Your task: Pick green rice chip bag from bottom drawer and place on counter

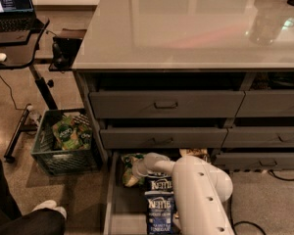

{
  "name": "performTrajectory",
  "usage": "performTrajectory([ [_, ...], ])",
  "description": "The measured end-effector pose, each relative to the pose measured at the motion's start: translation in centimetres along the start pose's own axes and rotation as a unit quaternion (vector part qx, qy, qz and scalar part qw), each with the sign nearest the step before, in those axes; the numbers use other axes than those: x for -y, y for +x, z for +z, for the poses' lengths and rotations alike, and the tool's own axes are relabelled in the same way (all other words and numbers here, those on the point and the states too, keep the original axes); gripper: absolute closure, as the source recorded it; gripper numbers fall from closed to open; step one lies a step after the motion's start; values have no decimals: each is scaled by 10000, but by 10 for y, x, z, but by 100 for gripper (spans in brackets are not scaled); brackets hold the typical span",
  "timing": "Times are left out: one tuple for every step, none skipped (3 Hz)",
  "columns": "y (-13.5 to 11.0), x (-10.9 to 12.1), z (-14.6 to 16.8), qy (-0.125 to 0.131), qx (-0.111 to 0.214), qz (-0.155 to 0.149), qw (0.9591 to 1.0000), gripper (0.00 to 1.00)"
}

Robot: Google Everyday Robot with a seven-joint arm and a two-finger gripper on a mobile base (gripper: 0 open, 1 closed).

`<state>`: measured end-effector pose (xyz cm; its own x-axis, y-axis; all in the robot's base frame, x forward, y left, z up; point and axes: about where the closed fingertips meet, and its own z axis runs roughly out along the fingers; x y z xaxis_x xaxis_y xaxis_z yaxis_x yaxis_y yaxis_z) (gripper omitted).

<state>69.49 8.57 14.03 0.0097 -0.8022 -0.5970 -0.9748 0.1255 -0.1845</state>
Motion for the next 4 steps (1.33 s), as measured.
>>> performTrajectory([
  [-15,-11,-9,30,290,-73,9995,100],
  [-51,-22,-29,180,644,-408,9969,100],
  [-84,-43,-44,213,874,-745,9931,100],
  [-107,-58,-56,196,1029,-943,9900,100],
])
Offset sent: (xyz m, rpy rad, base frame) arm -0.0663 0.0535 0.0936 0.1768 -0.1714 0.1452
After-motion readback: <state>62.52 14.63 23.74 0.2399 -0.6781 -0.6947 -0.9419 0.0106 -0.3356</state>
